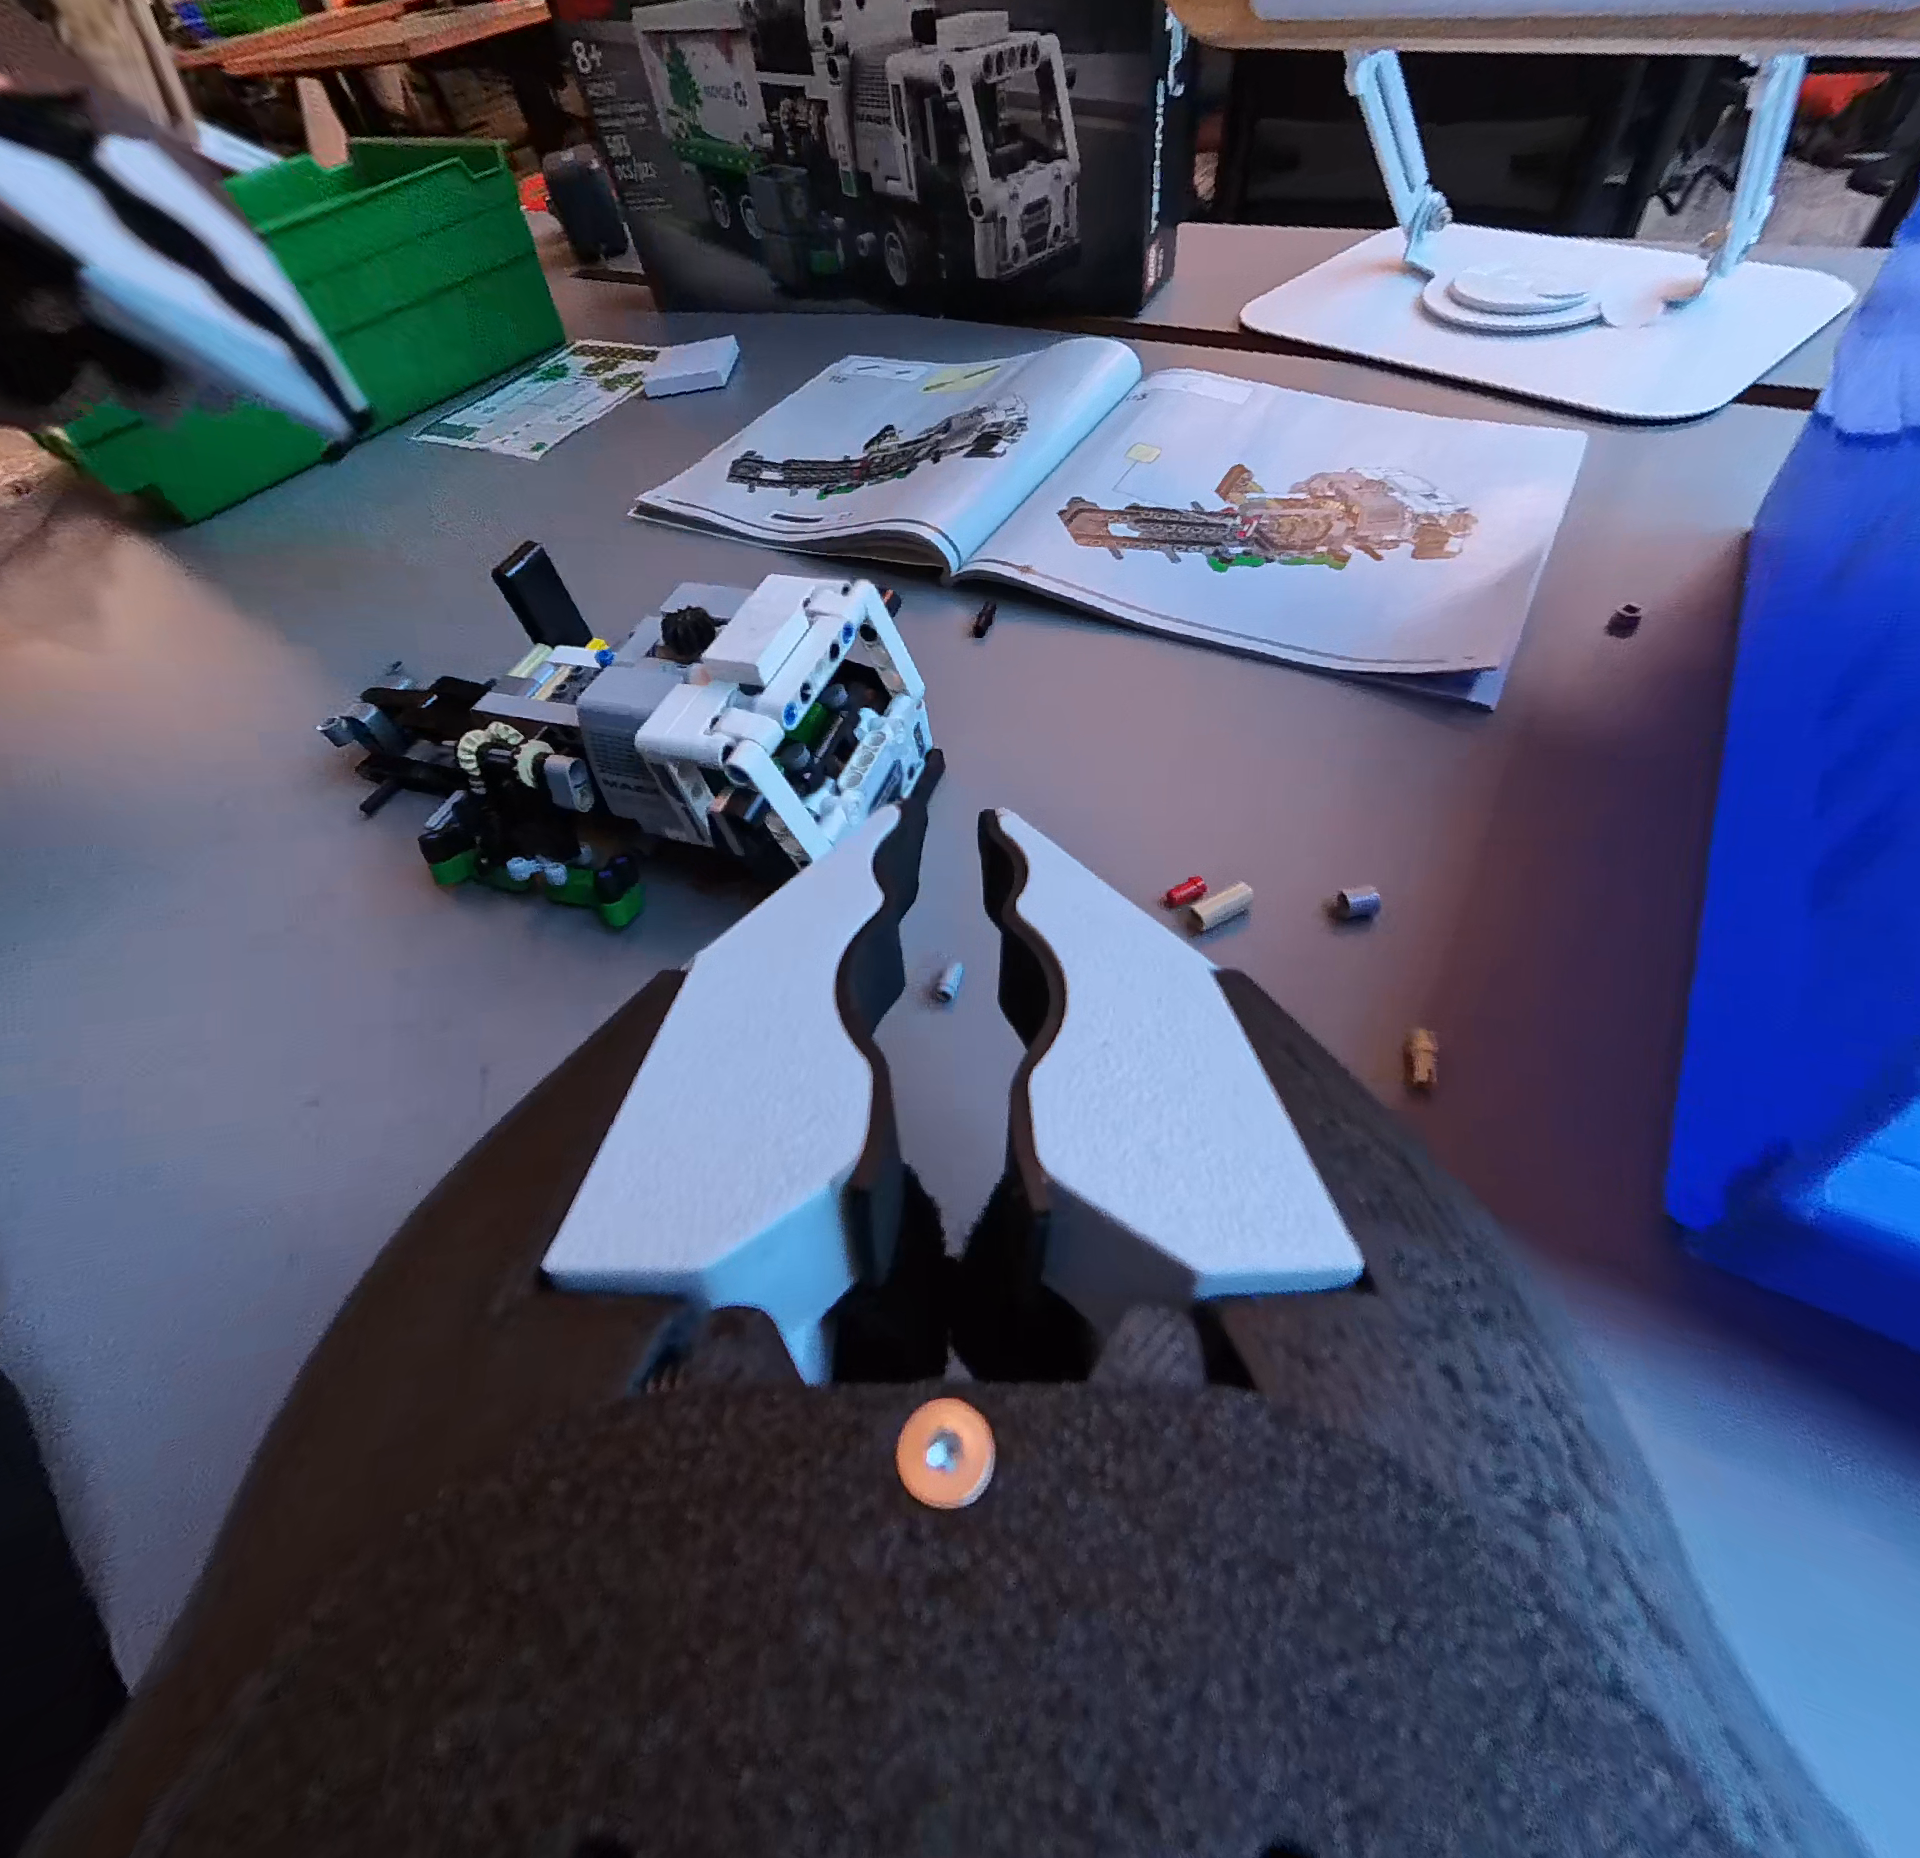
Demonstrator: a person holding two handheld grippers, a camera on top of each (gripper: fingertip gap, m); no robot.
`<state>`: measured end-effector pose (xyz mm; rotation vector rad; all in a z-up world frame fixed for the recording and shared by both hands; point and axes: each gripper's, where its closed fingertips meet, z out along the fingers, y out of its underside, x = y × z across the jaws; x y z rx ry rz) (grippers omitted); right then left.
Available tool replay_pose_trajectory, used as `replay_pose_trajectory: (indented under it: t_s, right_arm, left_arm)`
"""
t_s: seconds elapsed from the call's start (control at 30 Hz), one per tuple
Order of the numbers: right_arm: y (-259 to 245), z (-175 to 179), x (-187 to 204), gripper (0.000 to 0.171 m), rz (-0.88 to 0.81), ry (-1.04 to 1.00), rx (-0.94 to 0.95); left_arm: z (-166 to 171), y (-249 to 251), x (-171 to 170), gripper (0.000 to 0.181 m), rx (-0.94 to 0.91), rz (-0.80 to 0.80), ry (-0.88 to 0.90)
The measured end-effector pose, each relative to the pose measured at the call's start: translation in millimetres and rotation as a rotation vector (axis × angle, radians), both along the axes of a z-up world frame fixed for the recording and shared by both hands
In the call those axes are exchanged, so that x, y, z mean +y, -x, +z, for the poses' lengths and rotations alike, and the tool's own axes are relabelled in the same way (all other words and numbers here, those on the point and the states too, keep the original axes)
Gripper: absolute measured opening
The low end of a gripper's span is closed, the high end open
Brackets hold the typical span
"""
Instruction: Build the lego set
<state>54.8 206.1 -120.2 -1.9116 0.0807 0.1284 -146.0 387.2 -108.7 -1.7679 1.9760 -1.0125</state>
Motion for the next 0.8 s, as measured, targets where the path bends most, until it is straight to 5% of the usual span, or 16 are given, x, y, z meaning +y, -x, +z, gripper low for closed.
replay_pose_trajectory:
  t_s: [0.17,0.33,0.8]
  right_arm:
    - [10,-4,7,0.011,0.072,0.058,-0.007]
    - [24,4,1,0.011,0.102,0.013,0.109]
    - [-24,-34,-42,0.023,-0.205,0.22,-0.04]
  left_arm:
    - [-3,8,-105,0.002,-0.034,-0.009,0.172]
    - [-32,-13,-170,0.002,0.077,-0.046,0.173]
    - [-75,-49,-207,0.002,0.178,-0.157,-0.066]
